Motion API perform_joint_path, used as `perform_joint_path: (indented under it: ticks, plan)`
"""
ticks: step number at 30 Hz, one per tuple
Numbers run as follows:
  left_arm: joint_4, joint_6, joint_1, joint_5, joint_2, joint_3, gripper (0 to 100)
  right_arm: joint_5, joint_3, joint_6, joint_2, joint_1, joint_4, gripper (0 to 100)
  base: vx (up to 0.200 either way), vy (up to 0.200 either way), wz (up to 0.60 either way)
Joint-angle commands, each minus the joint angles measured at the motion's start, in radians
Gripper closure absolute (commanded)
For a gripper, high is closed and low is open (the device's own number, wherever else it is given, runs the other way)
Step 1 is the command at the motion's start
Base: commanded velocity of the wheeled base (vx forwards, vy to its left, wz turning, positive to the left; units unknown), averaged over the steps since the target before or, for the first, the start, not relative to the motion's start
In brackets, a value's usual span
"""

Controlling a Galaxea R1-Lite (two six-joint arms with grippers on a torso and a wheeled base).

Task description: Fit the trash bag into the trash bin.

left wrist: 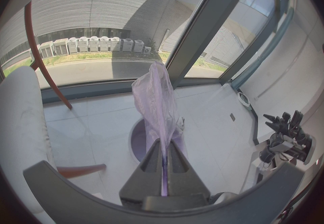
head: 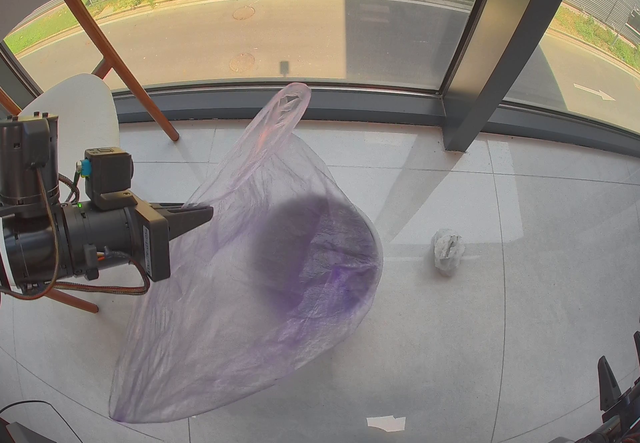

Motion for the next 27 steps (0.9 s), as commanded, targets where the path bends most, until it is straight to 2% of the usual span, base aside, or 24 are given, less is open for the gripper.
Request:
perform_joint_path:
  ticks: [1,2,10,12,14,18,21,24,27]
  plan:
    - [-0.002,0.039,0.04,-0.004,0.052,-0.036,100,0.0,0.015,0.0,-0.016,0.001,0.0,0,0.0,0.0,0.0]
    - [-0.002,0.059,0.06,-0.004,0.064,-0.067,100,0.0,0.015,0.0,-0.016,-0.001,0.0,0,0.0,0.0,0.0]
    - [0.009,0.082,0.044,-0.004,0.13,-0.2,100,0.0,0.015,0.0,-0.016,0.001,0.0,0,0.0,0.0,0.0]
    - [0.005,0.084,-0.028,0.004,0.167,-0.193,100,0.001,0.015,0.0,-0.016,0.001,0.0,0,0.0,0.0,0.0]
    - [0.001,0.076,-0.066,0.008,0.181,-0.165,100,0.0,0.015,0.0,-0.016,0.001,0.0,0,0.0,0.0,0.0]
    - [-0.01,0.08,-0.075,-0.002,0.173,-0.096,100,0.001,0.015,-0.003,-0.016,0.001,0.001,0,0.0,0.0,0.0]
    - [-0.062,0.076,-0.115,-0.01,0.167,-0.058,100,0.001,0.015,-0.01,-0.016,0.001,0.003,0,0.0,0.0,0.0]
    - [-0.151,0.068,-0.144,-0.039,0.165,-0.033,100,0.005,0.013,-0.035,-0.016,-0.002,0.006,0,0.0,0.0,0.0]
    - [-0.172,0.073,-0.144,-0.079,0.164,-0.035,100,0.017,0.015,-0.035,-0.016,-0.001,0.003,0,0.0,0.0,0.0]
